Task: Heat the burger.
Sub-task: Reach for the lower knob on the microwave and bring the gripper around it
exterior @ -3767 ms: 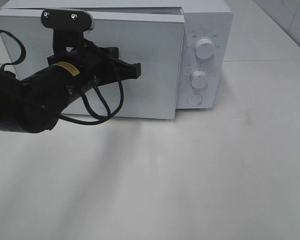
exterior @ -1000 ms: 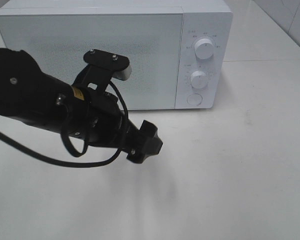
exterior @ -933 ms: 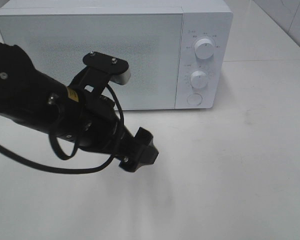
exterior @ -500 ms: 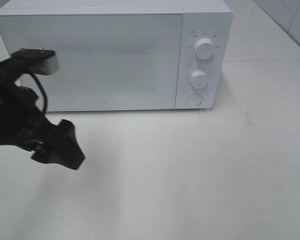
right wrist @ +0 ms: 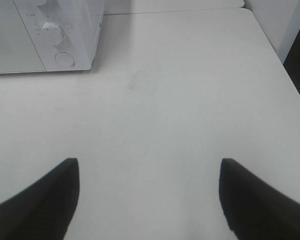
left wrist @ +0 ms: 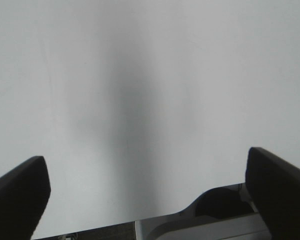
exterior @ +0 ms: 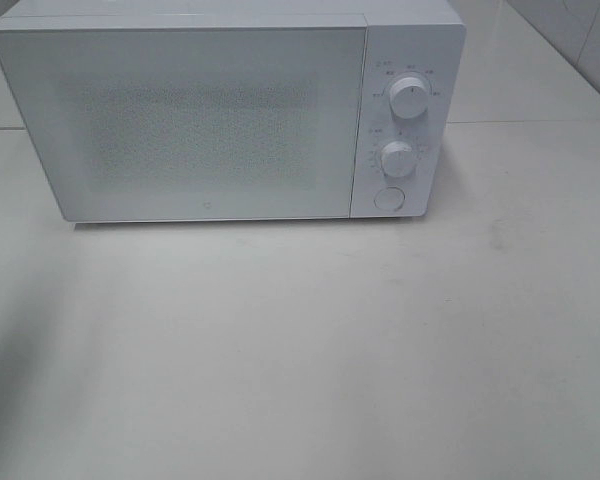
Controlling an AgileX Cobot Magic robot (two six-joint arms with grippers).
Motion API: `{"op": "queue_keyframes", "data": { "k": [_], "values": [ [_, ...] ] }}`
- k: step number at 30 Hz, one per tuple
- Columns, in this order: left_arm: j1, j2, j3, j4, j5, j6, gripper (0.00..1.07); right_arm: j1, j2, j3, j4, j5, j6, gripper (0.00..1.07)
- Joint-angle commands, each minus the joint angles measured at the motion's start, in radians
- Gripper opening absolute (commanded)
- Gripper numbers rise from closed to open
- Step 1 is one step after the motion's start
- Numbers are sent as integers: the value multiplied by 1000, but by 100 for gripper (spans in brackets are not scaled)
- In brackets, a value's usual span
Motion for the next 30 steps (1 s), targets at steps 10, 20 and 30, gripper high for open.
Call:
{"op": "queue_keyframes", "data": {
  "k": [10, 20, 30],
  "values": [
    [10, -289, 24, 113, 76, -94, 100, -9, -30, 3, -3, -15, -5, 75],
    [10, -612, 248, 141, 45, -109, 100, -9, -30, 3, -3, -15, -5, 75],
    [10, -839, 347, 148, 12, -143, 100, -9, -30, 3, -3, -15, -5, 75]
  ]
}}
